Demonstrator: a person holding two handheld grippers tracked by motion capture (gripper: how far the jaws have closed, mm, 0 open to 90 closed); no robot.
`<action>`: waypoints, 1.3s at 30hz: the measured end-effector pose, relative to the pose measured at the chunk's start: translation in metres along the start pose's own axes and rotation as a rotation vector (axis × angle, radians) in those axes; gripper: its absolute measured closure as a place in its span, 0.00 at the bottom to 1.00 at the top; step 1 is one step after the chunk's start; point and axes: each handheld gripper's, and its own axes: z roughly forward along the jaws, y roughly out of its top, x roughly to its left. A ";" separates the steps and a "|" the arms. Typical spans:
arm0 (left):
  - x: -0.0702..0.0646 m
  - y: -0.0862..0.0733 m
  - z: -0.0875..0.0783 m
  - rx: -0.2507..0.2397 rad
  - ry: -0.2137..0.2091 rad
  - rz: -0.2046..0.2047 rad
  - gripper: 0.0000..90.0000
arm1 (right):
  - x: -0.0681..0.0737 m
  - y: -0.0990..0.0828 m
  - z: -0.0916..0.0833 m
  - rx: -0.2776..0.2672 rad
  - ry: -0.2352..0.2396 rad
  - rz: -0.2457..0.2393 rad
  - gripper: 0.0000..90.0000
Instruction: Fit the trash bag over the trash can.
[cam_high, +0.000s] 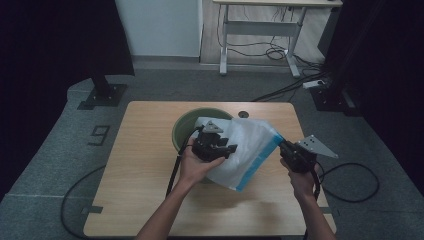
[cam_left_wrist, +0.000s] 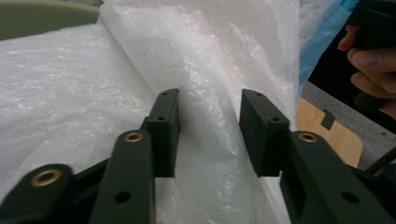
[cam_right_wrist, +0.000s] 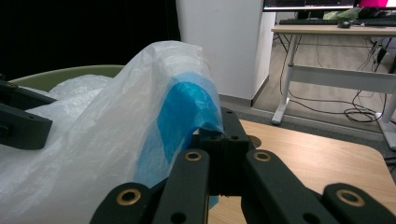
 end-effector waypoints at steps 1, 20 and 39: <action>0.000 0.000 -0.001 -0.006 -0.008 0.001 0.69 | 0.000 0.000 0.000 0.000 -0.001 0.001 0.98; 0.016 0.003 -0.026 -0.144 -0.092 -0.027 0.99 | -0.002 0.000 0.000 0.008 0.006 -0.003 0.98; 0.052 -0.002 -0.057 -0.305 -0.166 -0.137 1.00 | 0.005 -0.006 0.014 0.059 0.062 -0.025 0.95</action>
